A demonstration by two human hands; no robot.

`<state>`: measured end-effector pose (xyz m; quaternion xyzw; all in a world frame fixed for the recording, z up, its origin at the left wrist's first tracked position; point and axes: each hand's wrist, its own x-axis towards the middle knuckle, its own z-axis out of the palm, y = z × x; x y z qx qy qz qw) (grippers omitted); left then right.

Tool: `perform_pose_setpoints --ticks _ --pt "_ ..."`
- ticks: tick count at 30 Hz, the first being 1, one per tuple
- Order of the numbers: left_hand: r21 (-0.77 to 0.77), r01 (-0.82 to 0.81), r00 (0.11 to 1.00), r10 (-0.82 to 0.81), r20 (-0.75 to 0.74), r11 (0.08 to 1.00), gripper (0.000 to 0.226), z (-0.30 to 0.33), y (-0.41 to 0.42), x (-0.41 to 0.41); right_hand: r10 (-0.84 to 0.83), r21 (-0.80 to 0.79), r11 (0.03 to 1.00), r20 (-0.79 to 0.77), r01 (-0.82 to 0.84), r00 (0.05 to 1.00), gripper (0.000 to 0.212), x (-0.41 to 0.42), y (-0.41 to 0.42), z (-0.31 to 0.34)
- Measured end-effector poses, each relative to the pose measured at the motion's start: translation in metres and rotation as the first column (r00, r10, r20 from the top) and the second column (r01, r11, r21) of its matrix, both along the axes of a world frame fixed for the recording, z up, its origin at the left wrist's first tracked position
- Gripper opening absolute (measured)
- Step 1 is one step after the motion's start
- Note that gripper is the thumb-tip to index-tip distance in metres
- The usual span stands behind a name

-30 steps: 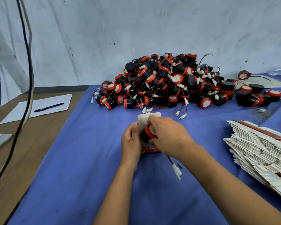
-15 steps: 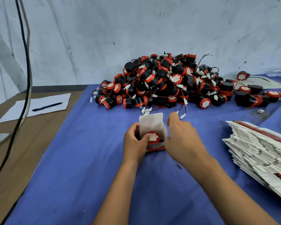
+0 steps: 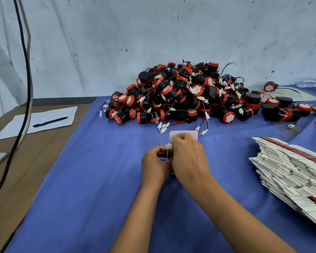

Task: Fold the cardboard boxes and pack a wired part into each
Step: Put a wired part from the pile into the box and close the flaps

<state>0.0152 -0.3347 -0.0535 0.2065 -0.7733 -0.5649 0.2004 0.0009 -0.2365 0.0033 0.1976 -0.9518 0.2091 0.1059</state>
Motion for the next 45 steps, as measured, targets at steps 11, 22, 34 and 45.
perform_pose_setpoints --ticks 11,22,34,45 --pt "-0.011 -0.009 0.998 0.008 -0.062 1.000 0.014 0.000 0.004 0.001 -0.078 -0.054 0.995 0.039 0.080 0.996 0.027 0.004 0.002 -0.003" --pt "-0.102 0.020 0.997 -0.027 -0.066 0.995 0.031 0.000 0.001 0.004 0.102 0.108 0.987 0.130 -0.117 0.986 0.045 -0.012 0.007 -0.011" --pt "-0.042 0.315 0.949 -0.316 -0.015 0.948 0.039 -0.002 -0.013 0.010 0.151 -0.103 0.984 0.039 -0.146 0.988 0.024 -0.021 0.024 -0.004" --pt "-0.054 0.309 0.951 -0.310 0.003 0.949 0.039 -0.001 -0.015 0.010 0.393 0.239 0.884 0.087 -0.402 0.915 0.037 -0.022 0.045 -0.015"
